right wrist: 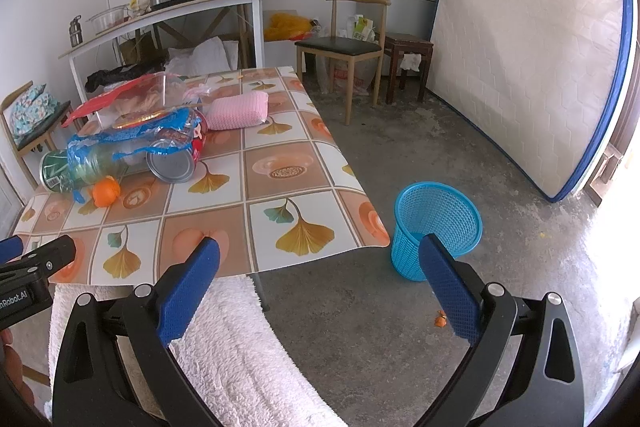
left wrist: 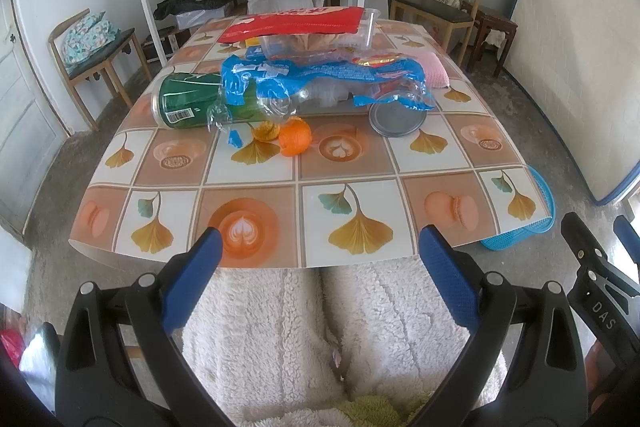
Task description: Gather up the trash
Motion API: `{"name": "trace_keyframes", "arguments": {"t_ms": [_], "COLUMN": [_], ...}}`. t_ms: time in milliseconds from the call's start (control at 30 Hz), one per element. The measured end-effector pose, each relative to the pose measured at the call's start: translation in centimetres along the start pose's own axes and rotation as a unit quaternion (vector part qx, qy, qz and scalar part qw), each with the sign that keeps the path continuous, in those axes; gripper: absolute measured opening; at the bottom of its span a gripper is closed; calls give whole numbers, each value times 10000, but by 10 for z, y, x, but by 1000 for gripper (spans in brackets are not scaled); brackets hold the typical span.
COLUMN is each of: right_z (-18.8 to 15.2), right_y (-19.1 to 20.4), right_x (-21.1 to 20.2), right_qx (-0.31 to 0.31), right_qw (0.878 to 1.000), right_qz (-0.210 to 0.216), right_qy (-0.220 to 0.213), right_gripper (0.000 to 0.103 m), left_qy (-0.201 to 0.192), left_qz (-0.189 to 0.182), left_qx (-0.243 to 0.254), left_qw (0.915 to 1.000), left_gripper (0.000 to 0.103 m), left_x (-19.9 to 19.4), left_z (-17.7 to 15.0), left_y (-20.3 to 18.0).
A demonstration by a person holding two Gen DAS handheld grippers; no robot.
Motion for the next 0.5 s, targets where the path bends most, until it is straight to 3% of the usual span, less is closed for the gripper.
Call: {"name": "trace_keyframes", "arguments": {"t_ms": [500], "right_z": [-1], "right_y": [1], "right_x": [0], "right_qx": [0], "right_qw": [10000], "right_qz": [-12], "right_qy": [-1], "right_gripper": [97], "left_qy": [31], "left_qz": [-14], "left_qx": [-18], "left_qw": [10000], "left_gripper": [95], "left_x": [4], "left_z": [-4], "left_y": [-1]}}
Point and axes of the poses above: each gripper's, at about its wrist camera, not at the fingertips, and x roughly the way its jaws point, y to its left, z to its top, the point moved 8 cm from there along x, roughly the way its jaws point, and after that the axes turned 11 degrees about x, right-handed, at the moved point
